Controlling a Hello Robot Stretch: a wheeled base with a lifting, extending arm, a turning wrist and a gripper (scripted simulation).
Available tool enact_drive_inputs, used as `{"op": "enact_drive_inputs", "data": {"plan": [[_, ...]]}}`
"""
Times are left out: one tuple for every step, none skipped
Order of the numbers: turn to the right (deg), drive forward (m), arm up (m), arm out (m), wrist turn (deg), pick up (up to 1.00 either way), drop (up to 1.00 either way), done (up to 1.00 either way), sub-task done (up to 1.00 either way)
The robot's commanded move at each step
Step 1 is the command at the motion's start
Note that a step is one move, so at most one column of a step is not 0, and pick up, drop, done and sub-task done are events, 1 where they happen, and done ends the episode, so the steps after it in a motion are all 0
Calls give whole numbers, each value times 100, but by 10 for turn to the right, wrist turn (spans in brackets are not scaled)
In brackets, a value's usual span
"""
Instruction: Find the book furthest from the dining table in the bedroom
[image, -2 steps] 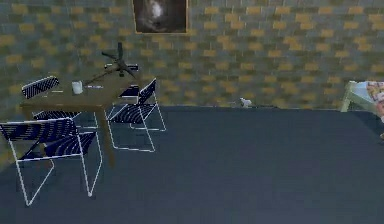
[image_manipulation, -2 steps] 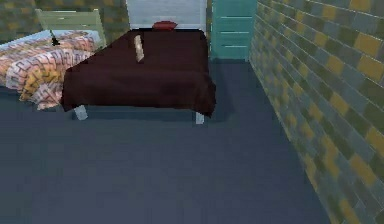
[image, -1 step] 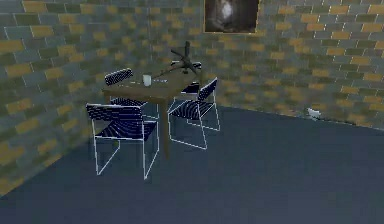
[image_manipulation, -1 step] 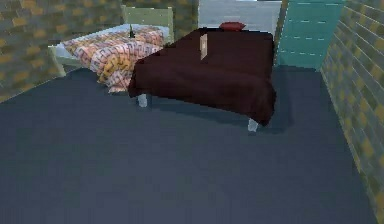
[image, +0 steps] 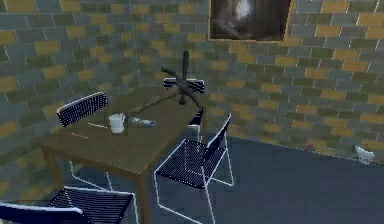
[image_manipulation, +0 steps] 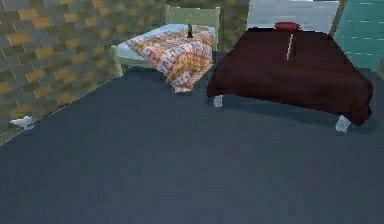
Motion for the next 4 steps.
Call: {"op": "enact_drive_inputs", "data": {"plan": [[-270, 0, 0, 0, 0, 0, 0, 0, 0], [0, 10, 0, 0, 0, 0, 0, 0, 0], [450, 0, 0, 0, 0, 0, 0, 0, 0], [180, 0, 0, 0, 0, 0, 0, 0, 0]]}}
